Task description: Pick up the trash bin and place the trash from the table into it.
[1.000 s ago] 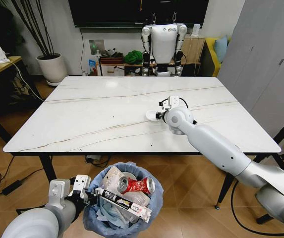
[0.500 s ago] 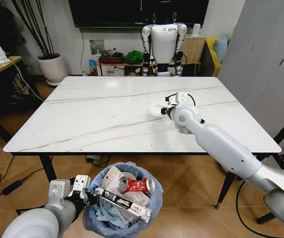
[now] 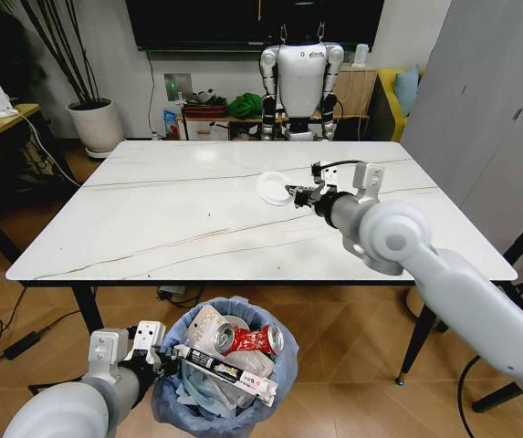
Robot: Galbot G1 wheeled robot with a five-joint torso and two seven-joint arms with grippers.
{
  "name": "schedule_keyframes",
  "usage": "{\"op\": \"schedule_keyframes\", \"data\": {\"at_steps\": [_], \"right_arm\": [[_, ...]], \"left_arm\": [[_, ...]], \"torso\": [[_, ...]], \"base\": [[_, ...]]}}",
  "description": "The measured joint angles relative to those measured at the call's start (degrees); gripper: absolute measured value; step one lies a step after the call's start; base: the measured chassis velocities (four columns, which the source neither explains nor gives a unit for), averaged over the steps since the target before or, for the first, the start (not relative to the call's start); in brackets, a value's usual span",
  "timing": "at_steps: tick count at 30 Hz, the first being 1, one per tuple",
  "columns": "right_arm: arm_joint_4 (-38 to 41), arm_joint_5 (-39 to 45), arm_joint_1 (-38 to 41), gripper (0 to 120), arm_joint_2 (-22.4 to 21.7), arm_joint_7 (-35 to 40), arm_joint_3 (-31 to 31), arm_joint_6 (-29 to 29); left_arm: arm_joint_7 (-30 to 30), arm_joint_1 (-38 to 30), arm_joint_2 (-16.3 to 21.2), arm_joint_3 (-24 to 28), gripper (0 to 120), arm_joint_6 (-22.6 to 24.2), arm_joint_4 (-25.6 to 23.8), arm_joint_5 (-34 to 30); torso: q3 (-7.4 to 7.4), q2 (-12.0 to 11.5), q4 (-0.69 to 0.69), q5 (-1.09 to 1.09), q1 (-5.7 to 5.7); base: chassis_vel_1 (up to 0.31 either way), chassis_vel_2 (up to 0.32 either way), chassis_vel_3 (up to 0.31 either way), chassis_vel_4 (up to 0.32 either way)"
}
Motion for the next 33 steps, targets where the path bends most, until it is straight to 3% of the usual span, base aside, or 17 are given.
{"op": "schedule_keyframes", "data": {"at_steps": [5, 17, 33], "right_arm": [[7.3, 0.3, -5.1, 0, -3.6, -2.4, 2.4, 0.0], [18.3, -2.8, -18.2, 0, -7.4, -6.7, 6.7, -1.1], [19.0, -5.4, -29.3, 0, -10.2, -10.3, 10.7, -3.5]], "left_arm": [[-0.4, -0.2, -0.1, 0.0, 0, 0.0, 0.0, -0.2], [-1.3, -1.2, -0.1, 0.1, 0, 0.0, 0.0, -0.9], [-1.8, -1.6, -0.6, -0.1, 0, 0.0, 0.0, -1.4]], "torso": [[0.00, 0.0, 0.01, -0.01, 0.00], [0.00, 0.0, -0.02, 0.00, 0.01], [0.00, 0.0, 0.01, -0.01, 0.01]], "base": [[0.000, 0.000, 0.000, 0.000], [0.000, 0.000, 0.000, 0.000], [0.000, 0.000, 0.000, 0.000]]}}
